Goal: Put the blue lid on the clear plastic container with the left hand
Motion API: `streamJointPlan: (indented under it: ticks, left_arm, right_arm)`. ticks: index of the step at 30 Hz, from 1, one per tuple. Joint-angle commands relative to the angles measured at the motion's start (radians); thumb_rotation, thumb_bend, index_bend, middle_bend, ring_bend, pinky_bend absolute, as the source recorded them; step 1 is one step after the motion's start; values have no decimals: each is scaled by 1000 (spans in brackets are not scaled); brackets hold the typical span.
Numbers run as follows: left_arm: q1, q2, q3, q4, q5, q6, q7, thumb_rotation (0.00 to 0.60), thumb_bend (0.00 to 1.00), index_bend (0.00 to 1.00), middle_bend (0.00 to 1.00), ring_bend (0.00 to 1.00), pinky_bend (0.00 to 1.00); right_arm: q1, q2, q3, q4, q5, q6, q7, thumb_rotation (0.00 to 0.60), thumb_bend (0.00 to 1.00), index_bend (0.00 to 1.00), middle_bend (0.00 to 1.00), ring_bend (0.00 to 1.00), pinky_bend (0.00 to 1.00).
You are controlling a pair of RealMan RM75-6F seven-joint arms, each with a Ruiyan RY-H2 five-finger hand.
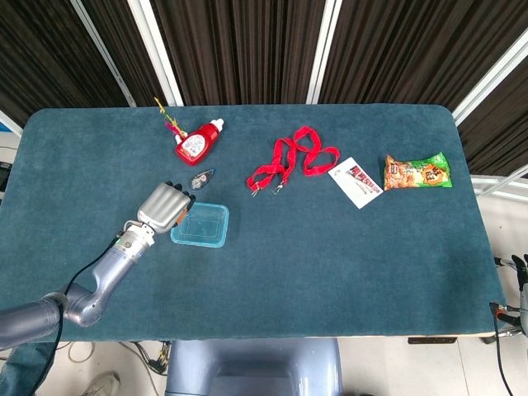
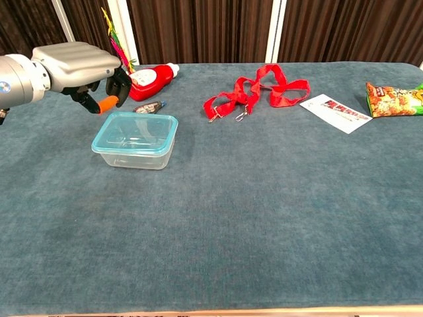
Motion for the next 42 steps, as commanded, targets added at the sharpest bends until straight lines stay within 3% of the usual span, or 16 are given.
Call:
streamJointPlan:
  ticks: [1,21,42]
  left_arm:
    - [6,-22,6,36,21,5,-33,600,579,618,535,381,461]
    - [8,-102,43,205,145,11,-120,600,576,578,482,334,389]
    - [10,-140,40,263,178,8,-157,600,574,544,451,330,387]
  right_arm:
    - [1,0,0,-1,2,-2,-3,600,312,71,51,42,0]
    - [2,2,1,-4,12,-5,-10,600,312,71,51,42,0]
    - [4,2,0,-1,19,-14,-8,600,312,72,51,42,0]
